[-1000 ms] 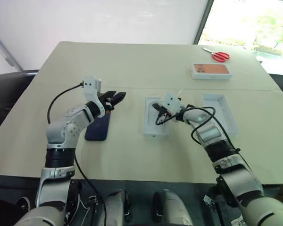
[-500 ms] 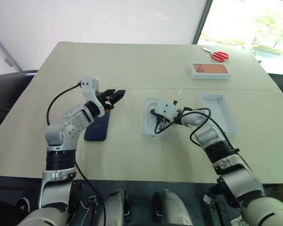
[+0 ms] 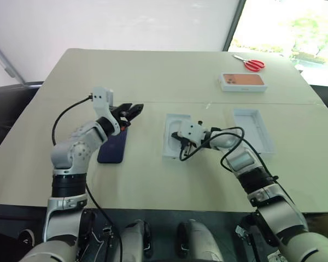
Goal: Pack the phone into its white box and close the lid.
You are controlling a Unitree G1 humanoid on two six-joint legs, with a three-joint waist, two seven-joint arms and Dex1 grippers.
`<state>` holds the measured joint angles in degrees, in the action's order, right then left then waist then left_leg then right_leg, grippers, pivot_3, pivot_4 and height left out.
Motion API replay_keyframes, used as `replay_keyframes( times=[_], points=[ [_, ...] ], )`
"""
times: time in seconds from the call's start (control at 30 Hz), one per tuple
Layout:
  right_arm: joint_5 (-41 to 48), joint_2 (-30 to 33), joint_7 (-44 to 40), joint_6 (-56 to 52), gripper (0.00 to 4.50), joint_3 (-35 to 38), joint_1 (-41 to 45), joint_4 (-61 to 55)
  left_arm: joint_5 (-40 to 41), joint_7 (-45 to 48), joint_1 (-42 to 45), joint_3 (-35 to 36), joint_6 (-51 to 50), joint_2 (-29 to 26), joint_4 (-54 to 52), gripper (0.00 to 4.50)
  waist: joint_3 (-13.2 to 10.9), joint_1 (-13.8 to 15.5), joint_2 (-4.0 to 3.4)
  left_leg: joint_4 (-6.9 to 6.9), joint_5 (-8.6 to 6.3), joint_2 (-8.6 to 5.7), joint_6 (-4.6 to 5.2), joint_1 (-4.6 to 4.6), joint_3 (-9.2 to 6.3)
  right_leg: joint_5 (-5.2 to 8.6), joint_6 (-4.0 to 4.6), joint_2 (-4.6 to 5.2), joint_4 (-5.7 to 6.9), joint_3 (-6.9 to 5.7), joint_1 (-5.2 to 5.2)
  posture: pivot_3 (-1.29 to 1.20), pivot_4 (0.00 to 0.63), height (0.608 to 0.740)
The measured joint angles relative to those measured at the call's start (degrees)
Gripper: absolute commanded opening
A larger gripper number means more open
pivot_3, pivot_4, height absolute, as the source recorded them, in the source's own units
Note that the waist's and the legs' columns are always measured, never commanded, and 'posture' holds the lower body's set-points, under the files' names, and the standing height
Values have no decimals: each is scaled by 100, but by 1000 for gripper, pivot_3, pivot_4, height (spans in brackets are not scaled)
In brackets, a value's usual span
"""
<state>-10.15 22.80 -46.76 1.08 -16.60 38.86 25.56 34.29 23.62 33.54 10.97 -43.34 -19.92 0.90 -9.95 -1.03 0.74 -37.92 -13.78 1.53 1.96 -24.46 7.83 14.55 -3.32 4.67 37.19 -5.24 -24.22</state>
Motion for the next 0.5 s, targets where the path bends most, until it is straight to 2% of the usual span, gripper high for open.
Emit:
replay_keyframes(
  times=[0.2,0.33,0.5],
  points=[
    [264,-71,-25,-168,110,204,96,51,188,135,-247,257,-464,-479,17,2903,-1,-8,0,0,0,2,-1,-1,0,0,0,0,1,0,-3,0,150,740],
    [532,-366,-72,-519,110,264,426,-318,531,342,-301,730,-1083,-1135,148,2903,-3,-72,-3,4,1,5,-4,-1,-1,0,0,-1,4,0,-9,0,150,740],
    [573,-913,-12,-568,110,42,592,-378,901,602,-387,1142,-1721,-1525,530,2903,-2,-88,-2,4,0,0,-5,-2,-2,0,1,3,3,0,-7,0,150,740]
  ],
)
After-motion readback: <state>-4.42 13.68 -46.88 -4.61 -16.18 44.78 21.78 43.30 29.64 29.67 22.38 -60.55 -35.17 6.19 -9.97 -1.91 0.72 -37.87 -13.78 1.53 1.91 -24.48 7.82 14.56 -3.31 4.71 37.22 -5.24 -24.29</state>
